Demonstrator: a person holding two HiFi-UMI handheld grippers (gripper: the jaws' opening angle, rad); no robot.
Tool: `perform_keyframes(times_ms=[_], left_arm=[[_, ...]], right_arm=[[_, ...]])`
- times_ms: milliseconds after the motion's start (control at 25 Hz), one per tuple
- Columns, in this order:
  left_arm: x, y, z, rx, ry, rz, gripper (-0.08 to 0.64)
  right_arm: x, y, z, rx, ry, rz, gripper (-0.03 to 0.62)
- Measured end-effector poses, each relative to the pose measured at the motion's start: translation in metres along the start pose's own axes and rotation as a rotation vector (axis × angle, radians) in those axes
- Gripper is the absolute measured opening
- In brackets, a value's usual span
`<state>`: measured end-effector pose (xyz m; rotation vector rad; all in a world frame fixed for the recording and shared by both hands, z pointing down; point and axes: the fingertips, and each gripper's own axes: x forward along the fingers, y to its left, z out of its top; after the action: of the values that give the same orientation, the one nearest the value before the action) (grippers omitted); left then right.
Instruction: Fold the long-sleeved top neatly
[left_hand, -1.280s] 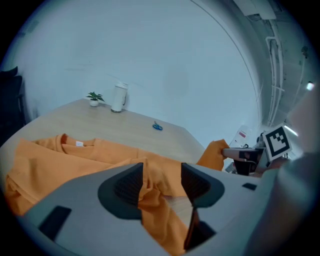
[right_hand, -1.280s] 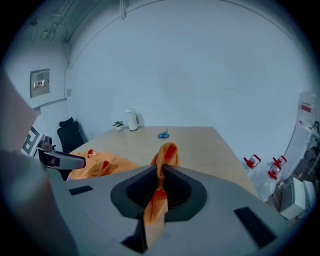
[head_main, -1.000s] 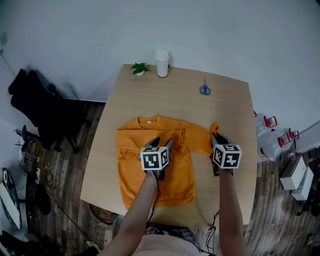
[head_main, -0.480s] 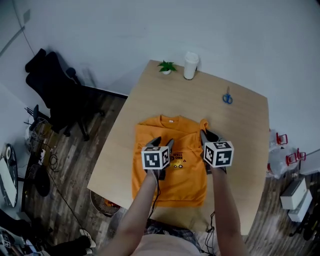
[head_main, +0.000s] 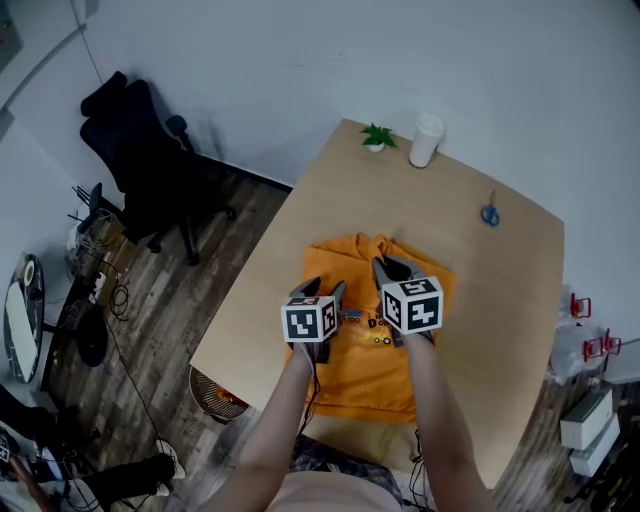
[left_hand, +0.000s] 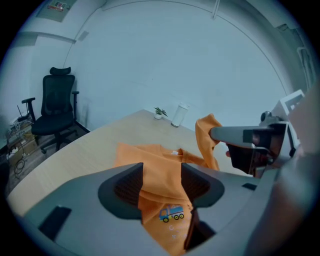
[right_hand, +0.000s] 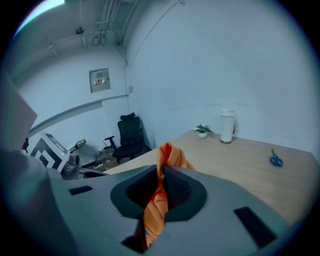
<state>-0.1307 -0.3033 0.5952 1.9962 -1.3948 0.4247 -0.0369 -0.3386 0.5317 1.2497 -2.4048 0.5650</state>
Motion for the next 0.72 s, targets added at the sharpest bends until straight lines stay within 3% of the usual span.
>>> perform_keyframes(times_ms=[360,720], left_arm=[[-0.02,0.05,-0.006,-0.043,-0.008,0.075,0.239],[-0.03,0.077,-0.019,-0.071,0.002,0.11,0.238]], right_arm=[[0.055,0.061,-0.015,-0.047,0.069,0.116,0.041],[0.093,0.071,-0.061,-0.044,0.193,0.123,0.044]])
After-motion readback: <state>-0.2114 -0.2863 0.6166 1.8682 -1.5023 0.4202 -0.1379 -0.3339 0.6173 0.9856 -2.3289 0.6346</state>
